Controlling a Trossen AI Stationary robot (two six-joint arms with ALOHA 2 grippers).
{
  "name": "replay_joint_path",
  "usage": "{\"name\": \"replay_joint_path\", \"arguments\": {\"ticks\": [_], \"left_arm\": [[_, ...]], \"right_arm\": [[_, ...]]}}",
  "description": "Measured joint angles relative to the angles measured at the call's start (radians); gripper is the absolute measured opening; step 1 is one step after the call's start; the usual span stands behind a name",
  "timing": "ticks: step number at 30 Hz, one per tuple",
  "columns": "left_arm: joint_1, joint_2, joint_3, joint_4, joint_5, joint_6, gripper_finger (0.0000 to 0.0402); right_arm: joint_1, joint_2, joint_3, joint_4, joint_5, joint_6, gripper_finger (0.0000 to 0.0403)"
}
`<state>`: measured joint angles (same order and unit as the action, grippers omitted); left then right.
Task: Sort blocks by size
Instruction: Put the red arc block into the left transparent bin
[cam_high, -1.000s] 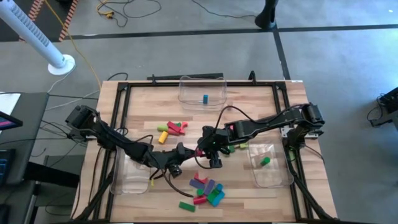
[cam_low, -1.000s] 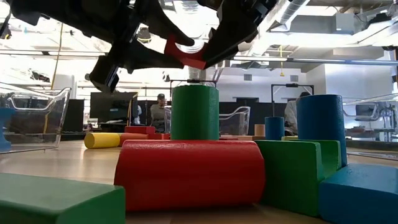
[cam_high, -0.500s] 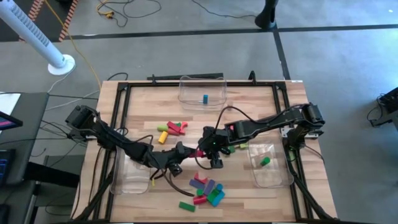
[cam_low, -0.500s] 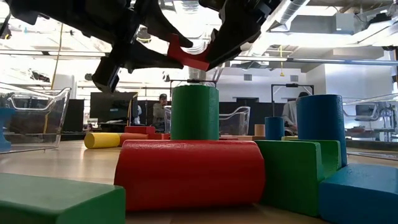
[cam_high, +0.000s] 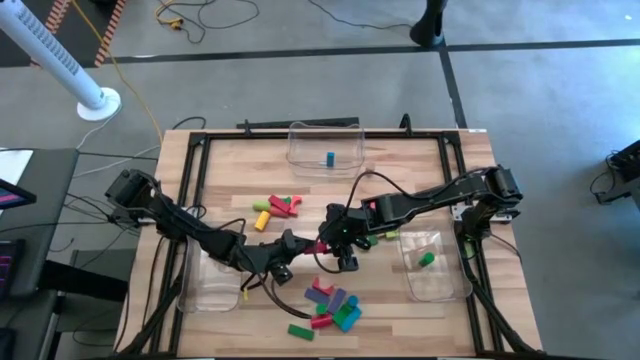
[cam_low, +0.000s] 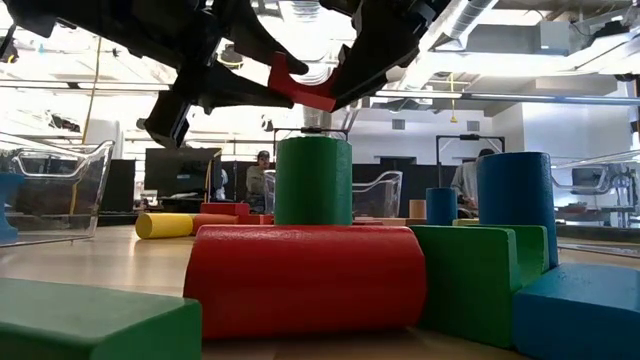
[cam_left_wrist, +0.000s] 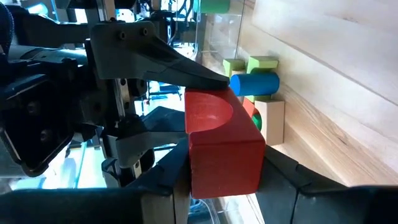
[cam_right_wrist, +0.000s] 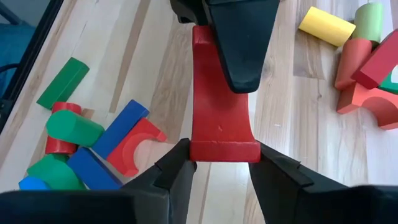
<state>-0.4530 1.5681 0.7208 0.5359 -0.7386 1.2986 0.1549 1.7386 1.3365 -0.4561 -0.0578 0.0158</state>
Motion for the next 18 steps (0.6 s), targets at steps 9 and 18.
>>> {"name": "replay_joint_path", "arguments": {"ticks": [9, 18], "left_arm": [[-0.029, -0.102, 0.0, -0.111, -0.039, -0.062, 0.0129], [-0.127, -0.315, 0.004, -0.54, -0.213, -0.314, 0.0129]], "right_arm": [[0.0, -0.001, 0.0, -0.082, 0.009, 0.009, 0.0244], [0.001, 0.0, 0.0, -0.164, 0.019, 0.063, 0.0255]]}}
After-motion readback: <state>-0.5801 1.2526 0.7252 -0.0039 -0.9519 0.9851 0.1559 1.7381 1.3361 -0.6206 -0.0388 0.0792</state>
